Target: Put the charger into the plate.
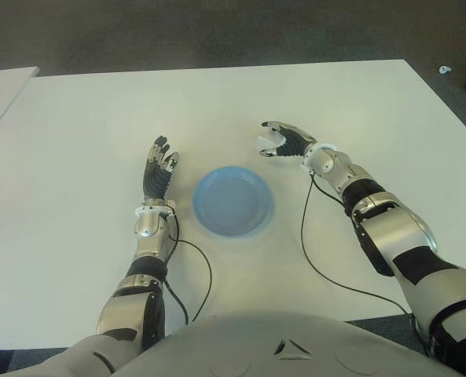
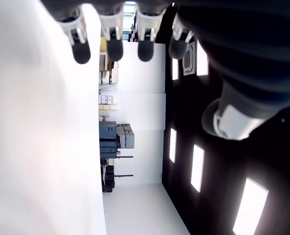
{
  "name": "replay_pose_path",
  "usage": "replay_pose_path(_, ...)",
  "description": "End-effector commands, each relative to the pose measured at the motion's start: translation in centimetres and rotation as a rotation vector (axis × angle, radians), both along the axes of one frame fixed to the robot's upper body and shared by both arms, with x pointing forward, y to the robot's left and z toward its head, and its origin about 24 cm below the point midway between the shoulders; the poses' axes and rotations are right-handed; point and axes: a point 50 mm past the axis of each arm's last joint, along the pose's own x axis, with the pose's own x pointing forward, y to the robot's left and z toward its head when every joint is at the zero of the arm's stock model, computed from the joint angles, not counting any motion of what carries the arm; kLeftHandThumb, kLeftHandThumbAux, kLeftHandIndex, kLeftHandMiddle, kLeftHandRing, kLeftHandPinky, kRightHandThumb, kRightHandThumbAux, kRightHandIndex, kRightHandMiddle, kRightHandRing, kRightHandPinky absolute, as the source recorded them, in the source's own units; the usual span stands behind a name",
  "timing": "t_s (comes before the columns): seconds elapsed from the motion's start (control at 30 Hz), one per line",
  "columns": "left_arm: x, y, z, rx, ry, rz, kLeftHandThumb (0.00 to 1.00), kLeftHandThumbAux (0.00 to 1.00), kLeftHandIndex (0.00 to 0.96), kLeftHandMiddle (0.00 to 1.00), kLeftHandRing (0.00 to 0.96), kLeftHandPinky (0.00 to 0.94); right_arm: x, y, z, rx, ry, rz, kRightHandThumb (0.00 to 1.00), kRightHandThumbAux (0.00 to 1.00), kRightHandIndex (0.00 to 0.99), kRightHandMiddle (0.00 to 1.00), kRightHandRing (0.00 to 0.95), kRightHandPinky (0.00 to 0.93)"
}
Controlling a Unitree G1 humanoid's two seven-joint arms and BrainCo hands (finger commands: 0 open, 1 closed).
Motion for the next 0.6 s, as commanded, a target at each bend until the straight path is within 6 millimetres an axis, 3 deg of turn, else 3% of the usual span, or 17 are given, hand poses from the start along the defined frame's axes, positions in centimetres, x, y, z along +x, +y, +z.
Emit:
replay_pose_path(0.03, -6.2, 0.1, -5.7, -0.070, 0.287, 0.044, 0.000, 0.542, 0.000, 0.075, 0.078, 0.108, -2.8, -3.2, -4.0, -0.095, 0.146, -0.030, 0.000, 0.555, 0.000, 0.084, 0.125, 0.160)
replay_pose_path(0.4, -6.1, 0.2, -5.7, -0.069, 0.290, 0.037, 0.000, 0.534, 0.000, 0.076, 0.079, 0.108, -3.4, -5.0, -3.9, -0.140, 0.127, -0.026, 0.000, 0.541, 0.000, 0.141, 0.193, 0.213)
replay_pose_path(0.6, -6.0, 0.3, -5.7, -0.076, 0.291, 0.040, 0.000, 0.531, 0.000, 0.085, 0.087, 0.116, -3.8, -5.8, -3.8, -0.175, 0.120, -0.014, 0.000, 0.524, 0.000, 0.220, 0.284, 0.302)
